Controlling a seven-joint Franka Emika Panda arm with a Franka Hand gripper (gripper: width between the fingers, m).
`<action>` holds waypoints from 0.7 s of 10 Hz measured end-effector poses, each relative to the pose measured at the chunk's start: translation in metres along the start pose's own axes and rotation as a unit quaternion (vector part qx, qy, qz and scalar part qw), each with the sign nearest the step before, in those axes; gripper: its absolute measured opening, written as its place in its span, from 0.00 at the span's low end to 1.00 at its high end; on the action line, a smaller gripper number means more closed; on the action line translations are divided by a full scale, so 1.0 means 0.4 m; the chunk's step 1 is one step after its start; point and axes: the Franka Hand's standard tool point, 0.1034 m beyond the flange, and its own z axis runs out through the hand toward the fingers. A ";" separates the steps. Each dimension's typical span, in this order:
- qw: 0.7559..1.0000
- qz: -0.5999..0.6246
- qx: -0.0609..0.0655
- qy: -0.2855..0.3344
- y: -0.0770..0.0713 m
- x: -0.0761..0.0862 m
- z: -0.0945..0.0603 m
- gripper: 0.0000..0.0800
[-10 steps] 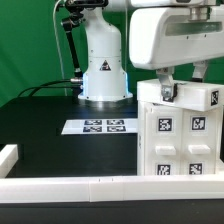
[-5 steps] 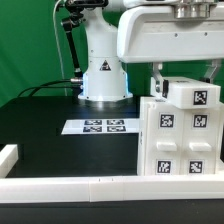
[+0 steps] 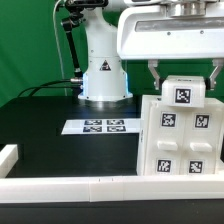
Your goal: Assemble cabinet
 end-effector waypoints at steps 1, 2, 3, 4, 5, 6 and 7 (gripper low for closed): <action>1.000 0.026 0.000 0.000 0.001 0.001 0.000 0.70; 0.999 0.045 0.000 0.000 0.002 0.001 0.001 0.70; 0.997 0.082 -0.001 0.000 0.004 0.002 0.001 0.70; 0.994 0.111 -0.001 0.000 0.005 0.002 0.002 0.70; 0.990 0.139 0.000 0.000 0.007 0.002 0.003 0.70; 0.980 0.200 0.002 0.003 0.011 0.000 0.003 0.70; 0.969 0.249 0.005 0.002 0.013 -0.003 0.002 0.70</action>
Offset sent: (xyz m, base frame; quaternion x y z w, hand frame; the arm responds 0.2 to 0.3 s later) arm 0.0000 0.0000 0.0000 0.0000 0.0000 0.1938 0.9810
